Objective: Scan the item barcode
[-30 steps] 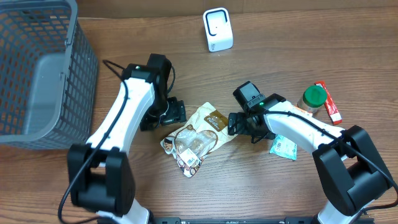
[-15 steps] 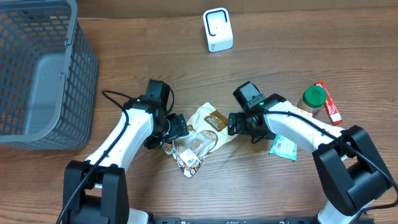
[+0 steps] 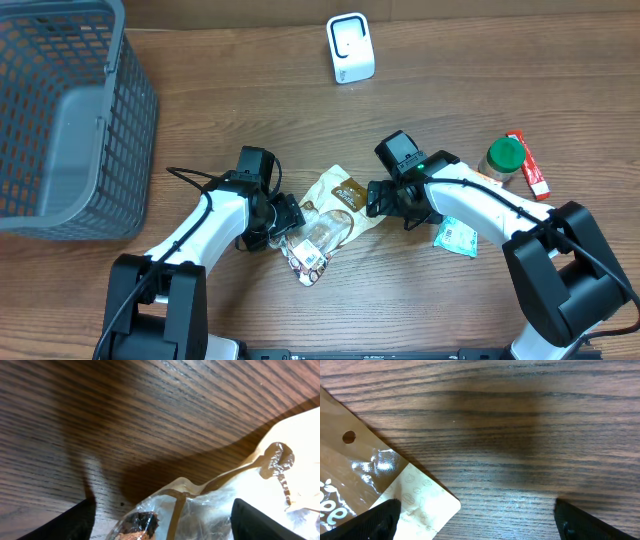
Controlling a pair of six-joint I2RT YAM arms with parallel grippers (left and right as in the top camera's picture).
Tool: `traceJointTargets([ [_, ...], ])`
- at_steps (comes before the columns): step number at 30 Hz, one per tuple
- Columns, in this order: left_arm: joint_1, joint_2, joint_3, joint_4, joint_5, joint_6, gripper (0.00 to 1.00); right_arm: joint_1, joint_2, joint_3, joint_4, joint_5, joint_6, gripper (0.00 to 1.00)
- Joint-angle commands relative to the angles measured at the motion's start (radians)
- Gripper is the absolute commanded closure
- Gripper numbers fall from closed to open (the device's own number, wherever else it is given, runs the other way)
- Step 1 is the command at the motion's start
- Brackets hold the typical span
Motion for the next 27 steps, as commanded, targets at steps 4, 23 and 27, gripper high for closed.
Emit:
traceJointTargets([
  [4, 0.003, -0.005, -0.014, 0.080, -0.011, -0.004, 0.35, -0.005, 0.003, -0.005, 0.023, 0.010, -0.038, 0.00],
  [23, 0.003, -0.002, -0.014, 0.268, 0.134, 0.110, 0.44, -0.127, 0.003, 0.029, 0.080, -0.387, -0.267, 0.00],
  [27, 0.002, 0.015, -0.014, 0.290, 0.158, 0.111, 0.40, -0.127, 0.003, 0.028, 0.069, -0.387, -0.267, 0.00],
])
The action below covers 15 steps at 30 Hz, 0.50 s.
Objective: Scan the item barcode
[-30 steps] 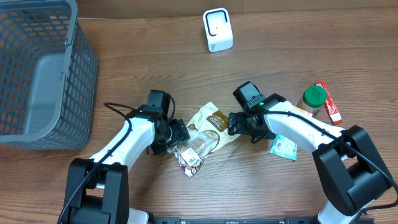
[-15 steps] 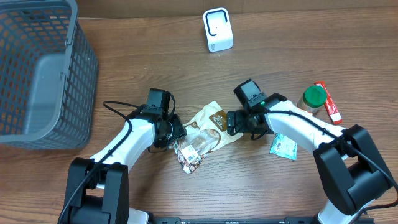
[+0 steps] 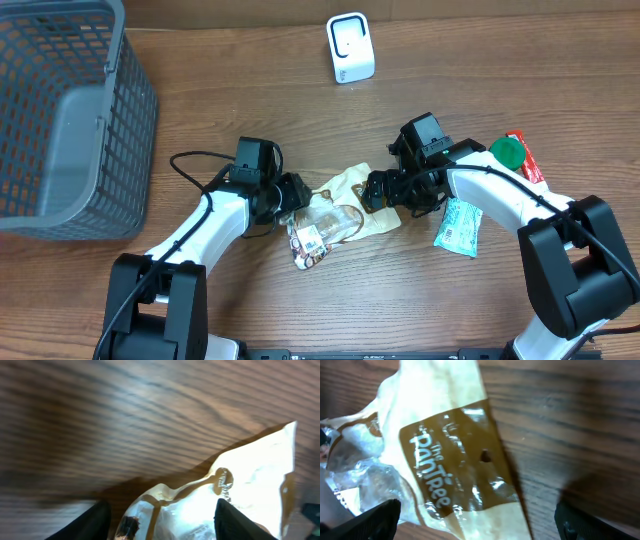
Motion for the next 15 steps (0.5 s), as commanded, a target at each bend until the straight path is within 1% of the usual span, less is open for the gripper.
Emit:
traceJointTargets([
  [1, 0.002, 0.021, -0.006, 0.006, 0.048, 0.031, 0.38, 0.000, 0.003, 0.023, -0.004, -0.028, -0.014, 0.00],
  [4, 0.005, 0.033, -0.006, -0.016, 0.038, 0.044, 0.34, 0.000, 0.003, 0.023, -0.012, -0.028, -0.014, 0.00],
  [7, 0.019, 0.033, -0.004, -0.047, 0.029, 0.077, 0.32, 0.000, 0.003, 0.004, 0.000, -0.028, -0.014, 0.00],
  [15, 0.035, 0.033, -0.004, -0.134, 0.024, 0.079, 0.34, 0.000, 0.003, -0.058, 0.050, -0.029, -0.013, 0.00],
])
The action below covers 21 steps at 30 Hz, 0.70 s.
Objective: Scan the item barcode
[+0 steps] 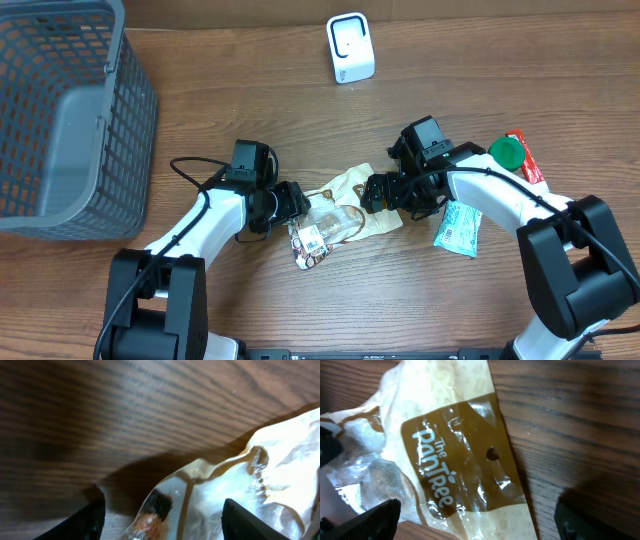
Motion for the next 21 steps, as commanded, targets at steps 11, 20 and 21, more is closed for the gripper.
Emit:
traceJointTargets([
  [11, 0.001, 0.010, -0.007, -0.076, -0.009, 0.026, 0.54, 0.005, 0.003, -0.067, 0.064, -0.043, 0.000, 0.00],
  [20, 0.001, 0.010, -0.007, -0.072, -0.009, 0.026, 0.55, 0.055, 0.003, -0.067, 0.065, -0.015, 0.054, 0.00],
  [21, 0.001, 0.010, -0.007, -0.071, -0.009, 0.026, 0.56, 0.062, 0.003, -0.067, 0.066, -0.005, 0.062, 0.00],
])
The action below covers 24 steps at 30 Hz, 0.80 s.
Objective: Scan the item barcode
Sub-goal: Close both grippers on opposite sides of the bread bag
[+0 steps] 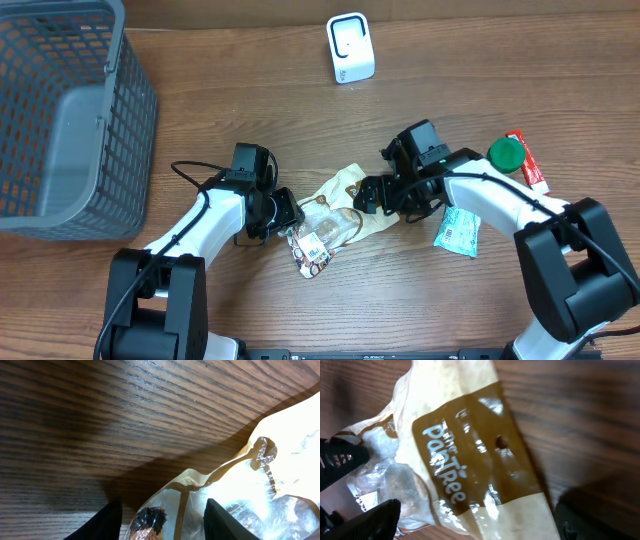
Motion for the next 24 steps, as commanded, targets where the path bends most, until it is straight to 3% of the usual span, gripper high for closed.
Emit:
traceJointTargets([
  [1, -0.002, 0.011, -0.006, 0.003, -0.007, 0.011, 0.56, 0.040, 0.011, -0.035, -0.006, 0.045, 0.049, 0.00],
  [16, -0.002, 0.011, -0.006, 0.027, -0.007, 0.010, 0.64, 0.111, 0.011, -0.095, 0.061, 0.012, 0.200, 0.01],
  [24, -0.002, 0.011, -0.006, 0.035, -0.007, 0.010, 0.63, 0.111, 0.011, -0.162, 0.154, -0.121, 0.201, 0.20],
])
